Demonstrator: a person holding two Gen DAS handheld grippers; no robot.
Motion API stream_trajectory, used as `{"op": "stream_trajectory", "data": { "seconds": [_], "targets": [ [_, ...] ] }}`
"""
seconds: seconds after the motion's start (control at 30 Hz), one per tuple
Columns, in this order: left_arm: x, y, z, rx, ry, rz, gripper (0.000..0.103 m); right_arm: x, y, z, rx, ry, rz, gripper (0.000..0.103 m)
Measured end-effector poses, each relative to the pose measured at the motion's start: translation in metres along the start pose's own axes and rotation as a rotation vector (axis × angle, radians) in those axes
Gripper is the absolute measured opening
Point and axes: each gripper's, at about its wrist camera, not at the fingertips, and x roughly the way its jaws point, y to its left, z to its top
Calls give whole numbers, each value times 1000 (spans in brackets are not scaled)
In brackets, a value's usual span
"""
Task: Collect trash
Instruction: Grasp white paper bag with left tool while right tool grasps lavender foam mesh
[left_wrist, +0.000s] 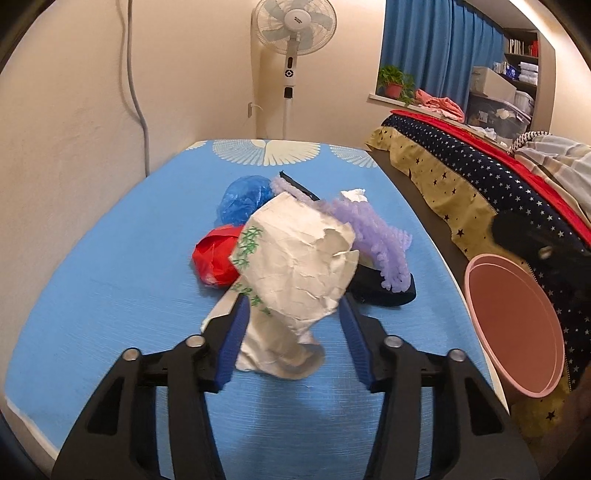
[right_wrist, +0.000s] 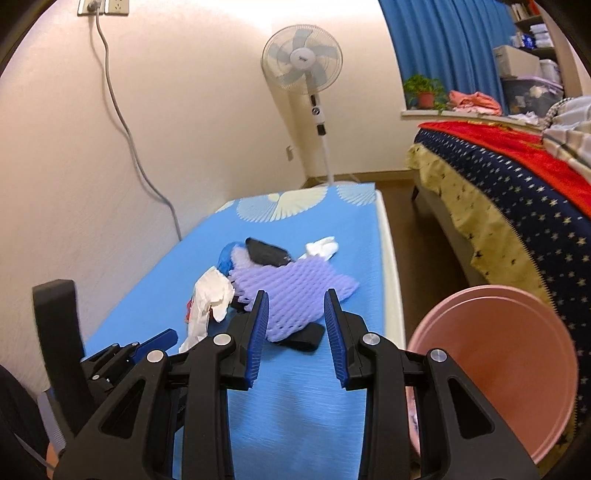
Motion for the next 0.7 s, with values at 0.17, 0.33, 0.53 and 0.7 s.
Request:
{"op": "stream_trajectory", "data": {
  "seconds": [0.17, 0.33, 0.53, 0.7],
  "targets": [
    [0, 11, 2, -46, -3, 7, 27, 26, 5, -4, 3, 52, 20, 39],
    [1, 21, 5, -73, -10, 25, 21, 47, 11, -12, -19, 103, 28, 40],
    [5, 22, 5, -88, -4, 33, 19, 63, 12, -16, -25, 135, 5, 40],
    [6, 22, 6, -85, -3, 32, 19, 65, 11, -17, -34, 136, -8, 28]
  ]
}}
